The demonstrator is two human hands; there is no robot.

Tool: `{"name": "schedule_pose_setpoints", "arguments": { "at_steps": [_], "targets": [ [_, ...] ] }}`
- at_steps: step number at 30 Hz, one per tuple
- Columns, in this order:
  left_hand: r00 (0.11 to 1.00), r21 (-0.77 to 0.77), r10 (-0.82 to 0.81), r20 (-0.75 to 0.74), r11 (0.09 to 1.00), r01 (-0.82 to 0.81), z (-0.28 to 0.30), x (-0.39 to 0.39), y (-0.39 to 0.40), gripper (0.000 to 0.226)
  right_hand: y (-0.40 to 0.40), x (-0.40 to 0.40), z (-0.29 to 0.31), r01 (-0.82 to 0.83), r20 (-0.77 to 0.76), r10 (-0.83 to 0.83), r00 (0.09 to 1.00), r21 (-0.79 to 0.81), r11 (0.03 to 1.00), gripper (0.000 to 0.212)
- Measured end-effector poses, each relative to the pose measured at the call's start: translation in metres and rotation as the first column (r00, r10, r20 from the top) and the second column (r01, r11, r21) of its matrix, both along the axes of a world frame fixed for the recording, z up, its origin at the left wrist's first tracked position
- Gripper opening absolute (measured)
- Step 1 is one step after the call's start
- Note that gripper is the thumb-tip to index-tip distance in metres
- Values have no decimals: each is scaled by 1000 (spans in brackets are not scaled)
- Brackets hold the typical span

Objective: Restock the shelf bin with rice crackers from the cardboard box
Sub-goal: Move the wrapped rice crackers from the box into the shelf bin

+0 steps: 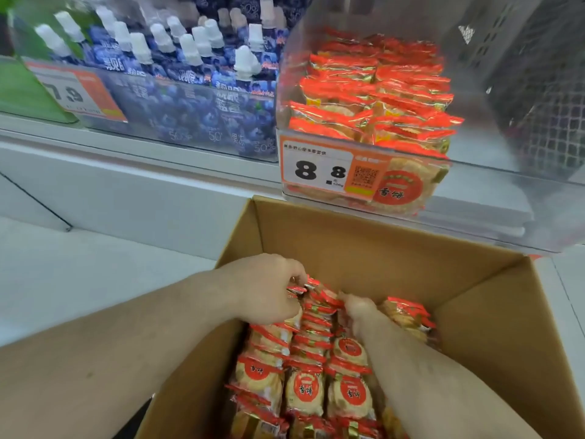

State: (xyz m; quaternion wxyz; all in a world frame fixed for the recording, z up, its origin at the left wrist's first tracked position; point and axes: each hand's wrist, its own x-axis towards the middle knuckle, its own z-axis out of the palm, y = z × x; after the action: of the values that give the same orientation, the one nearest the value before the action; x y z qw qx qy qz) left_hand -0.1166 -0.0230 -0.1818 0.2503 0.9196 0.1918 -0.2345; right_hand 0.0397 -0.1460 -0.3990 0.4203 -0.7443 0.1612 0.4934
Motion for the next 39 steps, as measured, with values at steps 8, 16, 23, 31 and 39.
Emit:
{"name": "schedule_pose_setpoints", "arguments": {
  "at_steps": [8,16,23,31,39],
  "targets": [
    [980,-190,191,-58,962,-198,-12,0,7,52,-59,9,36,93,-306,-54,951,114,989,10],
    [852,-527,523,4,725,-443,-3,4,-14,80,-36,-24,116,-154,-265,476,838,722,674,35],
    [844,-509,507,174,780,-363,-1,2,-10,62,-48,-10,52,-404,-29,403,915,-17,915,23],
    [862,-510,492,120,776,-371,-12,5,-5,55,-59,-32,-10,-507,157,629,762,-460,729,49],
    [876,-540,471,104,767,-347,-5,7,-3,52,-71,-1,45,-656,88,837,540,-579,484,54]
  ]
}}
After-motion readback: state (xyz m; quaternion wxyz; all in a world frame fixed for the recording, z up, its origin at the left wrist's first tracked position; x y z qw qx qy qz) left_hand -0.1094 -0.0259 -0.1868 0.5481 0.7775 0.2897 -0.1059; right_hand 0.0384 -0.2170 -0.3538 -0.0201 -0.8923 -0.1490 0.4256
